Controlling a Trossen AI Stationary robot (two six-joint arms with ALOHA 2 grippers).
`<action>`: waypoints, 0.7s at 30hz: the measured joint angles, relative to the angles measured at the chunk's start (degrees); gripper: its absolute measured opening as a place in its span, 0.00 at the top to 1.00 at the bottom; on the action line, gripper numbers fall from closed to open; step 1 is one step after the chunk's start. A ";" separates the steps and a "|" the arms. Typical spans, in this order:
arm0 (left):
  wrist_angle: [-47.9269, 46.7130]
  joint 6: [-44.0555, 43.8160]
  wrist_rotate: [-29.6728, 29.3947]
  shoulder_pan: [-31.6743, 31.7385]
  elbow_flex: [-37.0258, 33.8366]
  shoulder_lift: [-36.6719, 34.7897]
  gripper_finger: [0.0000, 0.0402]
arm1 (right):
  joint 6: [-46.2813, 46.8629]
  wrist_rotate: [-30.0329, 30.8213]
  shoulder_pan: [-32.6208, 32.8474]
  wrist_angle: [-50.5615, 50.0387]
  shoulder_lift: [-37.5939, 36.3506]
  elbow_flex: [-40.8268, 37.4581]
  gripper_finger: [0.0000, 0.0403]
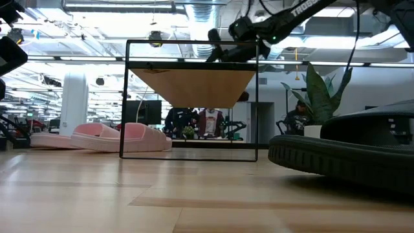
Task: Pick and place slides into the shelf
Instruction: Put the top black slide on the shelf
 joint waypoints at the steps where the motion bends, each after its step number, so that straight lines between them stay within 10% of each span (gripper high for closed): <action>1: -0.01 -0.01 0.00 0.02 0.01 0.00 0.60 | 0.11 -0.08 0.36 0.47 0.70 0.00 0.87; 21: -0.02 0.01 0.00 0.00 0.00 0.01 0.60 | -0.47 -0.11 0.07 2.06 2.31 0.15 0.87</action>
